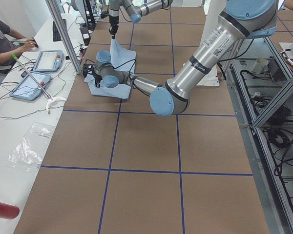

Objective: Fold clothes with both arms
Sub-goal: 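Release the hem near the collar and raise both grippers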

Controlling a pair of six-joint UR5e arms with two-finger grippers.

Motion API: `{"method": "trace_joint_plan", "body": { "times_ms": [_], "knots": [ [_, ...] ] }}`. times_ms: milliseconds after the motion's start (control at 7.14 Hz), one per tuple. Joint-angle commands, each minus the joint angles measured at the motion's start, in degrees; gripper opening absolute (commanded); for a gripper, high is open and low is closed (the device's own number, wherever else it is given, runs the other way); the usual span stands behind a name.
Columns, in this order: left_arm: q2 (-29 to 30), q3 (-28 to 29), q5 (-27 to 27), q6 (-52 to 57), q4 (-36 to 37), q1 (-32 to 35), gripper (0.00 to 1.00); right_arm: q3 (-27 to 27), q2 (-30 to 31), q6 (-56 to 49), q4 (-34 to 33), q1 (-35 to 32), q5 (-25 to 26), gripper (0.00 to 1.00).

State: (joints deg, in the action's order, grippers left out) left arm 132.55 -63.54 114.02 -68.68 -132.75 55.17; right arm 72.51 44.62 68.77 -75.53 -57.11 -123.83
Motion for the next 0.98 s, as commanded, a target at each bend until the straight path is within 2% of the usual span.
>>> {"method": "trace_joint_plan", "body": {
  "times_ms": [0,140,560,700,840],
  "knots": [
    [0.0,1.8,-0.1,0.1,-0.2,0.0,0.0,-6.3,-2.5,-0.3,3.3,0.0,0.1,0.0],
    [0.0,2.8,-0.1,0.1,-1.2,0.0,0.0,-9.3,-2.4,-0.3,6.7,0.0,0.1,0.0],
    [-0.4,3.4,-0.1,0.1,-3.2,-0.1,0.0,-9.3,-3.0,-0.3,6.9,0.3,0.0,0.0],
    [-1.1,3.4,-0.1,0.1,-4.7,-0.1,0.15,-9.3,-3.3,-0.2,6.9,0.3,0.1,0.0],
    [-1.3,3.2,-0.2,-0.2,-4.8,-0.2,0.93,-9.1,-3.3,-0.4,7.2,1.3,0.9,0.97]
  ]
}}
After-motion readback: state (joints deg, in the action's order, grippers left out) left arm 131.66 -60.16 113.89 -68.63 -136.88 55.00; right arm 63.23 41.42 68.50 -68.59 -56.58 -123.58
